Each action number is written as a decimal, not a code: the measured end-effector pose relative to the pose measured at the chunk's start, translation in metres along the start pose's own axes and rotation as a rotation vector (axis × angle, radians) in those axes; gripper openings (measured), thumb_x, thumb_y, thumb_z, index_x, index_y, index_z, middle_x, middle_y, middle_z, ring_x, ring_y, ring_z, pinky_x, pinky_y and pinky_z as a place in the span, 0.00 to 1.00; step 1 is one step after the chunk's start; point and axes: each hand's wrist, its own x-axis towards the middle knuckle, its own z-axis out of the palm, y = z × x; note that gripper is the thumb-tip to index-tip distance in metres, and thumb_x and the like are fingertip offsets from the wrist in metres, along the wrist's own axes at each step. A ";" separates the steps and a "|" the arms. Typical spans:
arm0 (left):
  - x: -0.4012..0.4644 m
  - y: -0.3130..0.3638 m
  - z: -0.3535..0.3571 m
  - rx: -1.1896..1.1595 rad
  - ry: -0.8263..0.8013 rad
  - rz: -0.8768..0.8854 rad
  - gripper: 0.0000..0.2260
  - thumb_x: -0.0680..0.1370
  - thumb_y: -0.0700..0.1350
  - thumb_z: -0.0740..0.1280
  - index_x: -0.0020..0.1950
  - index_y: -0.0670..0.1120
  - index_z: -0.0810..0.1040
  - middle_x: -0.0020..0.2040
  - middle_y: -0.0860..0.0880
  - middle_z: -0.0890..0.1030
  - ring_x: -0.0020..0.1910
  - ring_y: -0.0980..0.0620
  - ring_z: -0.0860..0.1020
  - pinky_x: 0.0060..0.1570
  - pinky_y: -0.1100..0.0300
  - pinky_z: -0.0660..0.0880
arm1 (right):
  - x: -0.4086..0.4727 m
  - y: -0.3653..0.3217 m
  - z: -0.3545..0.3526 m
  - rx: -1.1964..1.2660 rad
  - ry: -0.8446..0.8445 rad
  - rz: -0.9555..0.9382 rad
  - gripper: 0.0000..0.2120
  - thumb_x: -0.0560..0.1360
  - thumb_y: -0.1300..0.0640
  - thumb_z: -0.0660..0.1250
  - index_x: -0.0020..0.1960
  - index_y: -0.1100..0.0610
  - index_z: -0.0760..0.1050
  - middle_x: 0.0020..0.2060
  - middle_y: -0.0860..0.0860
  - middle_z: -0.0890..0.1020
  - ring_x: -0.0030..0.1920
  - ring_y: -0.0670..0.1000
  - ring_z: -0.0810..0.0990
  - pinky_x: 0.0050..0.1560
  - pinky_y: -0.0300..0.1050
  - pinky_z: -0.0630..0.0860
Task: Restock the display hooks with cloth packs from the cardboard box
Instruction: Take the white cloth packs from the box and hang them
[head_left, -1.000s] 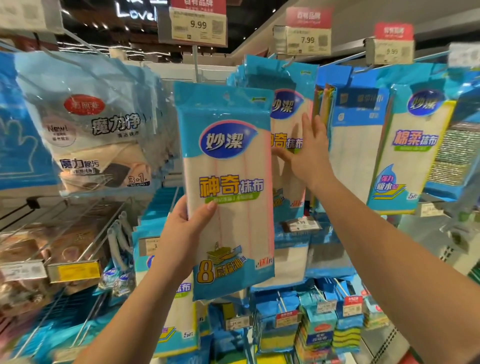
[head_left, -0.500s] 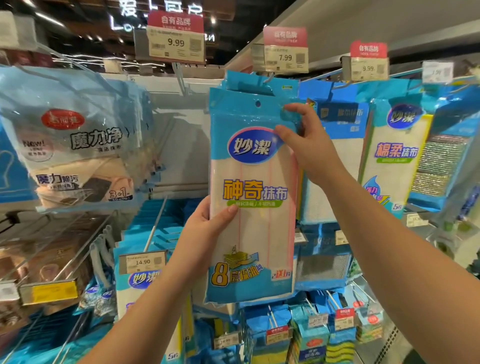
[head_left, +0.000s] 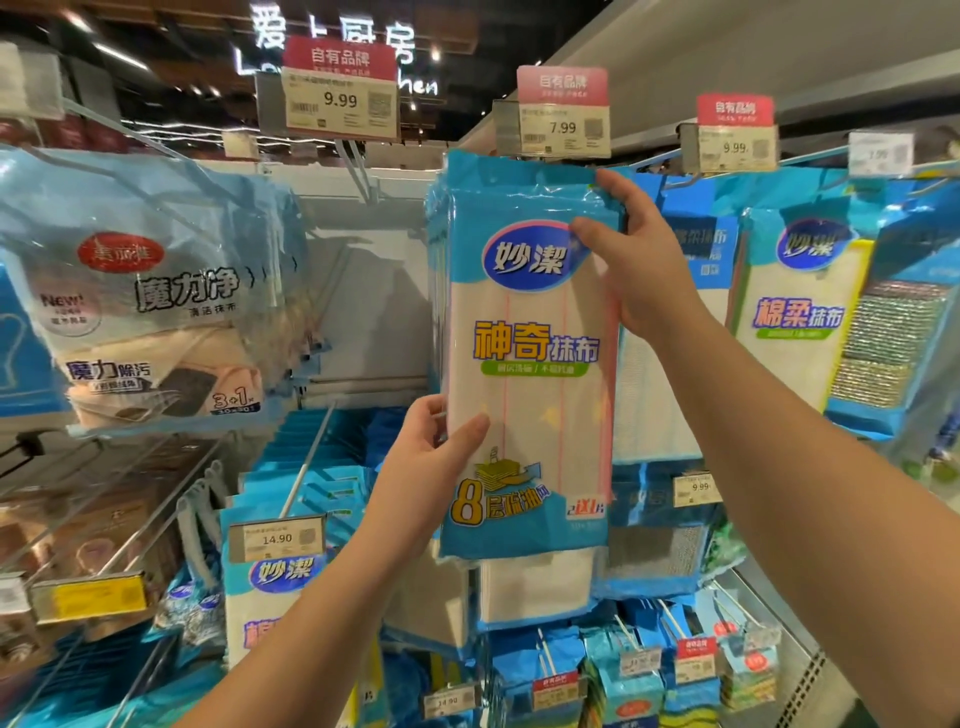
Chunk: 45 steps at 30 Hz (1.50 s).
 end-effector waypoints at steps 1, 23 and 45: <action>0.000 -0.003 0.000 0.011 0.011 0.007 0.12 0.79 0.50 0.69 0.61 0.54 0.73 0.56 0.50 0.84 0.51 0.49 0.85 0.53 0.44 0.82 | 0.002 -0.001 0.000 -0.004 -0.001 0.002 0.23 0.77 0.62 0.70 0.69 0.49 0.70 0.64 0.49 0.75 0.58 0.52 0.83 0.56 0.57 0.81; 0.004 0.000 0.001 0.100 0.187 0.048 0.13 0.77 0.48 0.73 0.58 0.49 0.76 0.51 0.50 0.84 0.44 0.55 0.85 0.42 0.58 0.83 | 0.037 -0.006 0.008 -0.241 0.006 0.088 0.27 0.78 0.58 0.68 0.75 0.53 0.64 0.65 0.50 0.74 0.59 0.51 0.81 0.54 0.53 0.82; 0.029 -0.024 0.012 0.462 0.258 -0.059 0.12 0.76 0.57 0.70 0.47 0.51 0.72 0.45 0.51 0.77 0.42 0.52 0.76 0.36 0.57 0.68 | -0.043 0.041 0.039 -0.953 0.171 0.001 0.35 0.76 0.46 0.70 0.77 0.56 0.59 0.75 0.57 0.59 0.74 0.59 0.62 0.73 0.54 0.63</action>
